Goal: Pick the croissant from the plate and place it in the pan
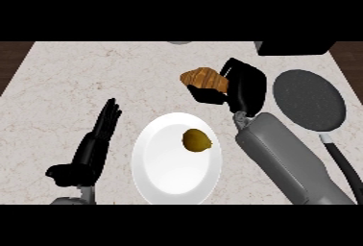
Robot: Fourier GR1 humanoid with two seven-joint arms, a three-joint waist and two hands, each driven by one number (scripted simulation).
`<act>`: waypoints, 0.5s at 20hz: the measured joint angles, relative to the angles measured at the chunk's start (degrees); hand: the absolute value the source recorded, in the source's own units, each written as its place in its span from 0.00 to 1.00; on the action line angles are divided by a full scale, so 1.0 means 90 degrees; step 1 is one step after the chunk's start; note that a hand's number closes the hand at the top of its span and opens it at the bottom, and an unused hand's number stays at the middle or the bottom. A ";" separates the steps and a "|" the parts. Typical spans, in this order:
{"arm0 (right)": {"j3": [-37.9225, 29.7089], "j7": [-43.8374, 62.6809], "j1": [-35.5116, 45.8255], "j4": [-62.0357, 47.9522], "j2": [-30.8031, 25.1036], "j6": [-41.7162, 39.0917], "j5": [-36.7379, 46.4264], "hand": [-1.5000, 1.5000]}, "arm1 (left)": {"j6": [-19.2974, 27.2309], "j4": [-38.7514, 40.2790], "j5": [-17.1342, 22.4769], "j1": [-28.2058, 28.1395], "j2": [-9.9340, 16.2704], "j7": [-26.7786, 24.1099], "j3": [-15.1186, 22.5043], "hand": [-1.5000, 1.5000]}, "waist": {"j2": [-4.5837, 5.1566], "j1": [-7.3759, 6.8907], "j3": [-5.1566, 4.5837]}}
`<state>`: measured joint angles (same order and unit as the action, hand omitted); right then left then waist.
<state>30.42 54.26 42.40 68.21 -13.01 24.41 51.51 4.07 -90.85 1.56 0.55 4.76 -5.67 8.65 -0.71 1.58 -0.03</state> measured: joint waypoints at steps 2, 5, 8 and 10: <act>-0.0195 0.0116 -0.0301 0.0411 -0.0124 0.0097 0.0103 1.00 | -0.0026 0.0124 0.0007 0.0036 -0.0039 -0.0075 0.0000 0.50 | 0.0015 -0.0009 0.0000; -0.0619 0.0065 -0.0721 0.0814 -0.0363 0.0288 0.0079 1.00 | -0.0064 0.0030 0.0035 0.0109 -0.0014 0.0042 -0.0030 0.50 | 0.0036 -0.0055 0.0003; -0.1121 -0.0186 -0.1046 0.0847 -0.0570 0.0607 -0.0053 1.00 | -0.0124 0.0018 0.0061 0.0074 -0.0015 0.0016 -0.0033 0.50 | 0.0059 -0.0110 0.0005; -0.1367 -0.0450 -0.1318 0.0723 -0.0656 0.0913 -0.0038 1.00 | -0.0118 -0.0150 0.0038 0.0072 -0.0003 0.0166 -0.0007 0.50 | 0.0066 -0.0139 0.0006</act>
<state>18.12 50.21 30.54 74.72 -18.91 32.63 51.16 3.00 -92.19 1.91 1.20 4.74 -4.18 8.59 -0.11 0.32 0.02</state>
